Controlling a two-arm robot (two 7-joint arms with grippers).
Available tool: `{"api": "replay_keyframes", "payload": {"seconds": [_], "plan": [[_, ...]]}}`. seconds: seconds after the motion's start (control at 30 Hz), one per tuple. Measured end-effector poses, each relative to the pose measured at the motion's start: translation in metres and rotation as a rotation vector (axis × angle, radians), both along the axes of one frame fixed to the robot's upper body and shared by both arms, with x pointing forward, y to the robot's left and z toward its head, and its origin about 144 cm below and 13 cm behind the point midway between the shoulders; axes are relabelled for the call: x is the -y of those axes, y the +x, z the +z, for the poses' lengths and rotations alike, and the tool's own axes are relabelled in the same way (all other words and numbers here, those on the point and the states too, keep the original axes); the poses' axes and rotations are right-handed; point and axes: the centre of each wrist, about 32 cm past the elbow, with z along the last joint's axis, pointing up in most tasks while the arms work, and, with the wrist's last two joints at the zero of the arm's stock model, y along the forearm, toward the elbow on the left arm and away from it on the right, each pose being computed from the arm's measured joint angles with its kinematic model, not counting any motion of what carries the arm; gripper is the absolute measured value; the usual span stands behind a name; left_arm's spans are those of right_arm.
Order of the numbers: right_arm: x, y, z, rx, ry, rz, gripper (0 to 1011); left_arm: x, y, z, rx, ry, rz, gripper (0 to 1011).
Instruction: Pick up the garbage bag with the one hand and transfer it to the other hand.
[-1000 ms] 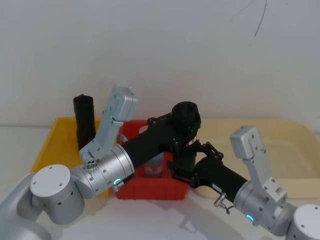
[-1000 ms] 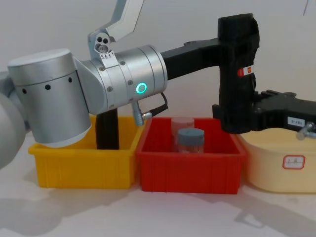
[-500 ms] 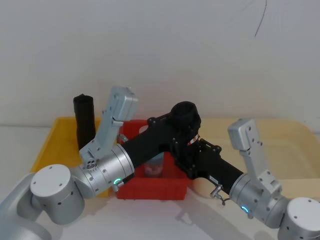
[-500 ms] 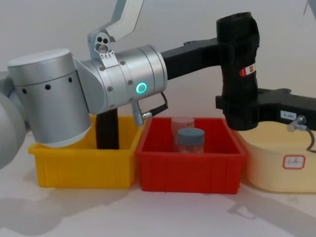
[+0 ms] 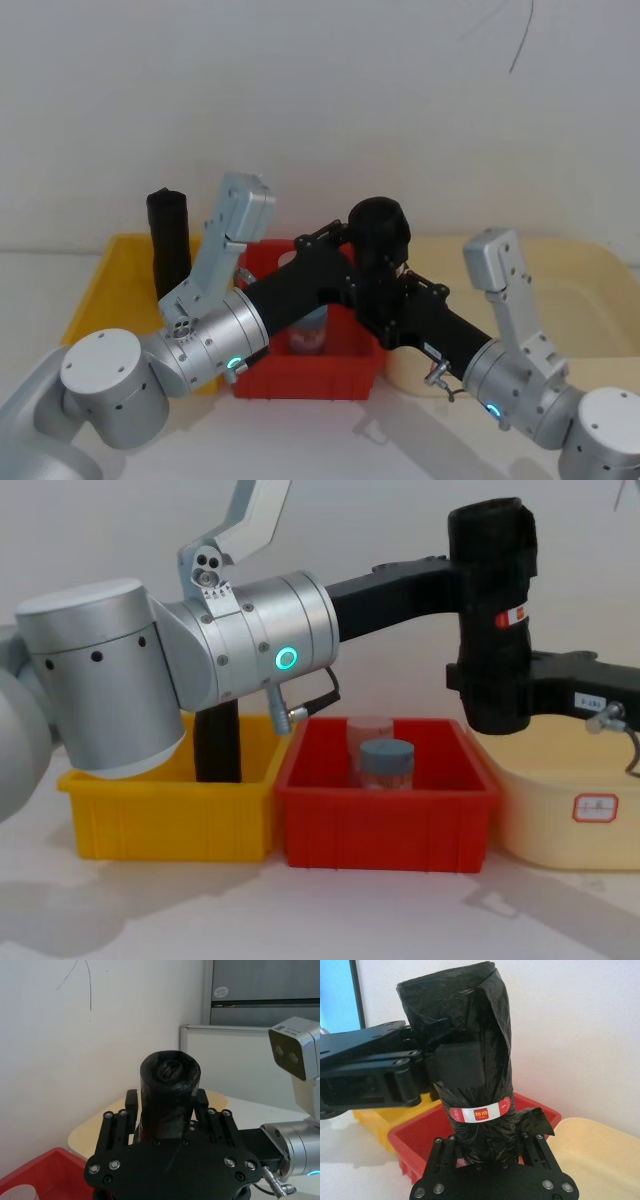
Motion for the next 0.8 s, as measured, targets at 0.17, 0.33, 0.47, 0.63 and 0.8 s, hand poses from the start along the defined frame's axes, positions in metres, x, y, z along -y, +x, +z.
{"api": "replay_keyframes", "payload": {"seconds": [0.17, 0.33, 0.47, 0.63, 0.8], "plan": [[0.002, 0.0, 0.003, 0.002, 0.003, -0.009, 529, 0.0, 0.0, 0.0, 0.0, 0.0, 0.0, 800], [0.005, 0.0, 0.007, 0.005, 0.005, -0.026, 529, 0.0, 0.0, 0.0, 0.0, 0.0, 0.0, 917], [0.013, 0.0, 0.01, 0.003, 0.004, -0.057, 528, 0.0, 0.0, 0.0, 0.0, 0.0, 0.0, 1002], [0.028, 0.002, 0.014, -0.001, -0.001, -0.105, 528, 0.0, 0.0, 0.0, 0.0, 0.0, 0.0, 1002], [0.048, 0.007, 0.018, -0.012, -0.011, -0.169, 528, 0.0, 0.0, 0.0, 0.0, 0.0, 0.0, 1002]]}}
